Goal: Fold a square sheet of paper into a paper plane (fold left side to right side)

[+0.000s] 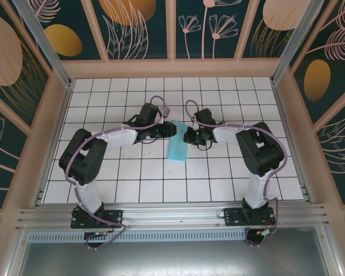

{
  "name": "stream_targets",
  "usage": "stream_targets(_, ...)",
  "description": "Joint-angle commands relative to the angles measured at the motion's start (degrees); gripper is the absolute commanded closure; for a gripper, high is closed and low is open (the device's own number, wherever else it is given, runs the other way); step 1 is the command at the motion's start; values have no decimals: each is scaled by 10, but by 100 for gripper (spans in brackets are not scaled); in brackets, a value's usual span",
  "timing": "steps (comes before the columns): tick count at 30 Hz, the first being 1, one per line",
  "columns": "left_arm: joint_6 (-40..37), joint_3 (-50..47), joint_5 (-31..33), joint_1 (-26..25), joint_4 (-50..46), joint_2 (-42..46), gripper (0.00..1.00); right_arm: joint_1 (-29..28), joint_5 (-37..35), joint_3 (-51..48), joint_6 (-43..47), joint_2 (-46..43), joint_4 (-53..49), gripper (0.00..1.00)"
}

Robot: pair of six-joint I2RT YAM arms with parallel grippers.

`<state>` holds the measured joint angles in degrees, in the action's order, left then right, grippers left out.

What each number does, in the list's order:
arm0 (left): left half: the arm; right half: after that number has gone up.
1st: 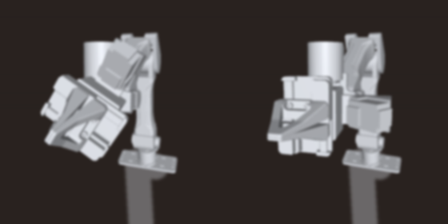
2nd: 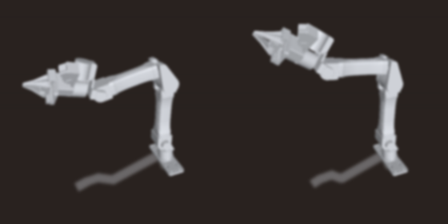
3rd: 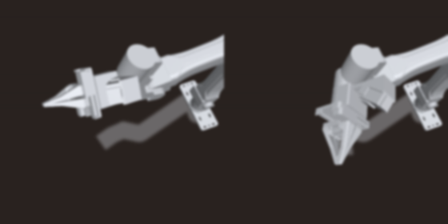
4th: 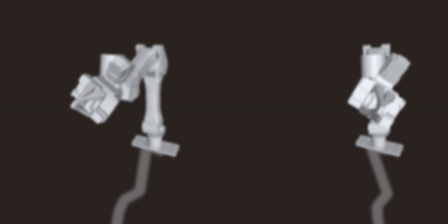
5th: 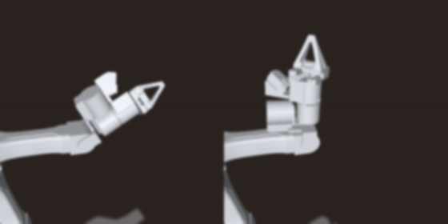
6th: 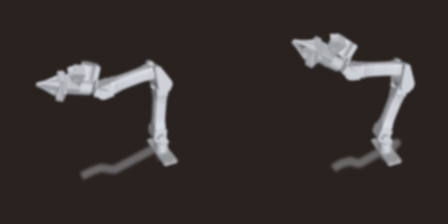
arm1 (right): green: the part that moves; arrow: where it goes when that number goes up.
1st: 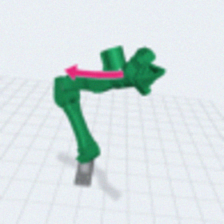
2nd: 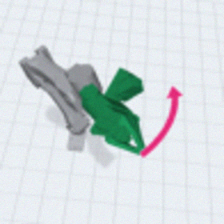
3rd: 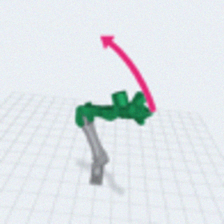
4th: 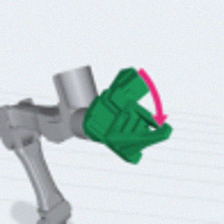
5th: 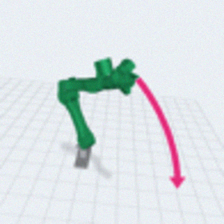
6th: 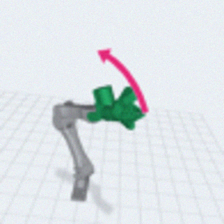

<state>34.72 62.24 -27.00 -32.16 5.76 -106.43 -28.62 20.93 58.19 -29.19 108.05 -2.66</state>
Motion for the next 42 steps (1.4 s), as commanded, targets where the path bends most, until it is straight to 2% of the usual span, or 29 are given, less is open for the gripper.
stream_targets(1,9,-5,-47,1,27,-30,74,-5,-10,-2,6,26,-49,100)
stream_targets(4,6,-4,-46,1,23,-46,74,-5,-8,0,8,29,-53,100)
stream_targets(16,-32,-6,25,1,-33,-86,77,-5,-12,2,17,31,-68,100)
stream_targets(26,-45,-22,69,11,-48,-64,80,-2,-12,-2,23,32,-78,100)
stream_targets(32,-49,-33,57,19,-40,-22,81,-3,-5,-3,23,32,-74,100)
stream_targets(37,-39,-47,-4,18,25,9,83,-3,0,-2,22,30,-69,100)
stream_targets(42,-20,-37,-41,8,61,-18,83,-4,3,-2,21,30,-68,100)
